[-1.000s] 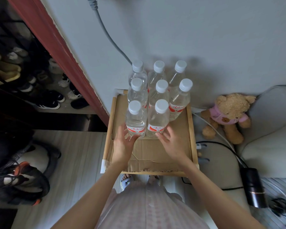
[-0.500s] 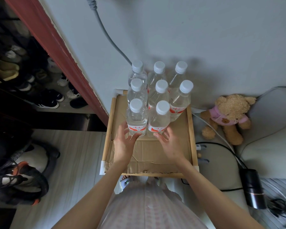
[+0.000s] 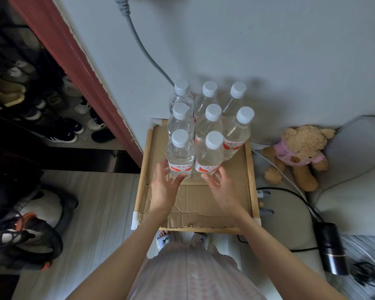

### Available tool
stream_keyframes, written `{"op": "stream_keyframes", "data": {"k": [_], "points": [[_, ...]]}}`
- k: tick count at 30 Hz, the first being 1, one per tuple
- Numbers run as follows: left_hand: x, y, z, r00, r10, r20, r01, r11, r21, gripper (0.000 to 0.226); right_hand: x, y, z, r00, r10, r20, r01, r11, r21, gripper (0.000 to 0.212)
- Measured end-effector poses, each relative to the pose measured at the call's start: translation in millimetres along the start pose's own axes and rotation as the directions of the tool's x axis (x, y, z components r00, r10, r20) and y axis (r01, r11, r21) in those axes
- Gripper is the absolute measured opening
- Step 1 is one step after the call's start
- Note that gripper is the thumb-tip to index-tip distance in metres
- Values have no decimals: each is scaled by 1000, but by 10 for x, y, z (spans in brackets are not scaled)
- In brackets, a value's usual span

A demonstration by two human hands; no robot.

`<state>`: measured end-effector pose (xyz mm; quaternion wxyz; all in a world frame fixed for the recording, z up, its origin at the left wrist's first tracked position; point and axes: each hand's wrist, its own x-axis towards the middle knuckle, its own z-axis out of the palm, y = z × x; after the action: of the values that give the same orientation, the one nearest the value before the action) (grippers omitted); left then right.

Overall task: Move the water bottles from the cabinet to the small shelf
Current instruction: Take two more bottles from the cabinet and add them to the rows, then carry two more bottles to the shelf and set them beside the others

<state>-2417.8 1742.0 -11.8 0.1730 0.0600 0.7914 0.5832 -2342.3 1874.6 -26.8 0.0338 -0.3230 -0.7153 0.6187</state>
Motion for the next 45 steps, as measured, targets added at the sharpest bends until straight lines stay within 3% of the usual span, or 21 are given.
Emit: {"op": "stream_keyframes", "data": {"k": [9,16,19,22,25,28,33,36,40,45], "points": [[-3,-58,-15,997,15,74,-14,1000,-25,58,-54,5,39,997,18,-79,-12,997,78,58],[4,-110,-48,984,44,172,-46,999,7,66,-122,-15,18,1000,3,12,-4,995,99,46],[-5,-184,-69,973,86,215,-104,992,71,77,-129,31,-7,999,-3,46,-1,996,87,57],[-44,-201,-52,974,96,207,-125,983,132,87,-169,85,-28,995,40,90,-47,995,87,85],[-151,-167,-27,985,110,130,-133,973,187,93,-226,130,-94,988,18,152,-17,1000,-7,82],[-402,-174,-32,991,127,45,-134,934,332,91,-320,214,-193,958,-17,288,85,971,-224,78],[-1163,-471,-279,984,175,-43,-108,764,636,76,-458,175,-150,853,-101,511,333,860,-386,75],[-1723,-608,-530,983,82,-166,62,699,712,71,-640,47,47,761,-136,634,487,766,-420,73],[-2584,-724,-964,902,6,-432,335,622,707,65,-1081,-206,607,481,-220,848,777,555,-297,72],[-3754,-815,-1340,671,-67,-739,614,608,503,65,-1891,-368,1384,91,-231,969,978,206,-43,74]]}}
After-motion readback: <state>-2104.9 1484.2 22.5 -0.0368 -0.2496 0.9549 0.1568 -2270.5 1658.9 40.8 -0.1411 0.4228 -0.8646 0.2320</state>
